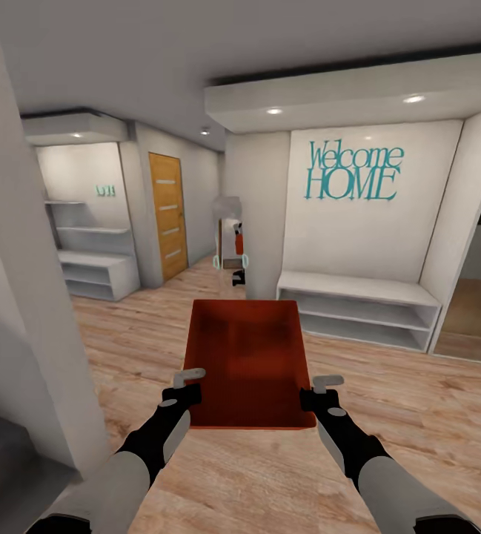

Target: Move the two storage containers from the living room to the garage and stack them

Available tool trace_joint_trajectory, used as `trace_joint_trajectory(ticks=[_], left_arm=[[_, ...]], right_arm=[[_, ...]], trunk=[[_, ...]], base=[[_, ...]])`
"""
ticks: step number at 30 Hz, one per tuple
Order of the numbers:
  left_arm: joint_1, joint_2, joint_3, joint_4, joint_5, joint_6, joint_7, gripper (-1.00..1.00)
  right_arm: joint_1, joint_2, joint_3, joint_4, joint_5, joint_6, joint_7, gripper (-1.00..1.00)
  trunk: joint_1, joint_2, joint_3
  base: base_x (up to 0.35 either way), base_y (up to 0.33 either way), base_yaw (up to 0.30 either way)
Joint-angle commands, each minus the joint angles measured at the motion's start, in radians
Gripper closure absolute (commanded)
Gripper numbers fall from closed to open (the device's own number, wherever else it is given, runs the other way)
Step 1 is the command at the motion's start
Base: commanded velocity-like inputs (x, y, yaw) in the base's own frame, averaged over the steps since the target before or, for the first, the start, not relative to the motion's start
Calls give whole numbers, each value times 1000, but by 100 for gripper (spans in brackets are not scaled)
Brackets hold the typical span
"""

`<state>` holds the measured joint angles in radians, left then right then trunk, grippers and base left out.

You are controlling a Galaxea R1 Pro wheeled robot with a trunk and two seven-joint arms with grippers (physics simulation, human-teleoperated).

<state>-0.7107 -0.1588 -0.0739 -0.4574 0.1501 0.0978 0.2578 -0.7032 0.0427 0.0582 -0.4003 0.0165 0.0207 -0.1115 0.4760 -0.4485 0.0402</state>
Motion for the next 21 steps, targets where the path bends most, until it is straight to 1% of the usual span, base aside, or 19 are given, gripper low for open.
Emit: trace_joint_trajectory(ticks=[1, 21], left_arm=[[0, 52, -3, 0, 22, 5, 11, 100], [0, 53, -4, 0, 22, 5, 11, 100]], right_arm=[[-1, -1, -63, -19, 3, -42, -7, 100], [-1, -1, -63, -19, 3, -42, -7, 100]], trunk=[[1, -1, 0], [1, -1, 0]], base=[[323, 0, 0], [323, 0, 0]])
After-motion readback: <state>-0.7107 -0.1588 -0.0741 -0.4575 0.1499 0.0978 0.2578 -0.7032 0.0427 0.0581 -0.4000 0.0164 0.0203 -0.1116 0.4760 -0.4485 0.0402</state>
